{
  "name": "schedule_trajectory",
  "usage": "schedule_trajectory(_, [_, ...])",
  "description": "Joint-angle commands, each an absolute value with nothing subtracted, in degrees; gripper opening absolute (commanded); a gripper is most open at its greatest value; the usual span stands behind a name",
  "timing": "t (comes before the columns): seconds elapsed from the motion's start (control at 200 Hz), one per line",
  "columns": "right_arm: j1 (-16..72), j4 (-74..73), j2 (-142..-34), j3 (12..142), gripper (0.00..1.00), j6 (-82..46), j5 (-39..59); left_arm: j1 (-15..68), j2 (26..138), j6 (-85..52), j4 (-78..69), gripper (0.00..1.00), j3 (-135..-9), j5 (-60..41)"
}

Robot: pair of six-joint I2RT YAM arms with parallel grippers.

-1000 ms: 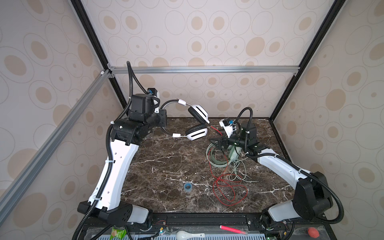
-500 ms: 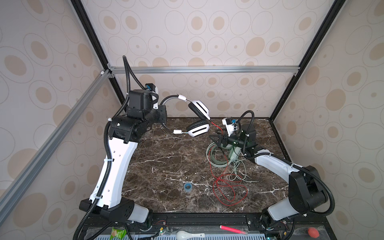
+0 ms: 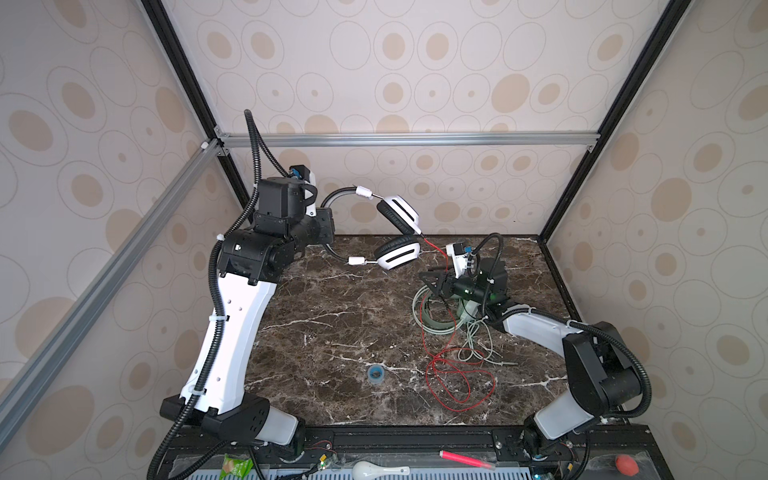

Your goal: Wrap the headphones

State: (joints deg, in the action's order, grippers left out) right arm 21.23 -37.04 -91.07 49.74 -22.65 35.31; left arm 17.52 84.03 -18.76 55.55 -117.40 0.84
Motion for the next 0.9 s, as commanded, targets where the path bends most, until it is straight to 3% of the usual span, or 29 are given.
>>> schedule_trajectory(0.0, [21.1,-40.7,-91.2,48.9,0.60,-24.2,34.7,17.4,84.8,-22.1,53.0,0.00,-122.5,-0.8])
schedule_trajectory(0.32, [21.1,-44.8,-94.5,47.4,0.55,-27.4,34.7,16.4,83.9,-24.0,51.9,0.00,-121.0,-1.3])
schedule_trajectory(0.44, [21.1,-45.2,-93.9,46.6,0.42,-27.5,34.6,15.8,84.0,-25.1,52.3,0.00,-120.8,-0.7])
schedule_trajectory(0.635, [21.2,-39.8,-89.8,45.5,0.07,-24.7,33.0,14.3,84.7,-26.8,54.3,0.00,-120.9,2.2])
schedule_trajectory(0.72, [21.2,-35.2,-87.2,44.6,0.00,-22.6,31.9,13.5,84.3,-27.9,54.3,0.00,-119.6,3.9])
schedule_trajectory(0.895, [23.7,-11.6,-79.5,47.4,0.00,-10.3,23.1,12.8,82.5,-29.8,51.1,0.00,-114.4,8.0])
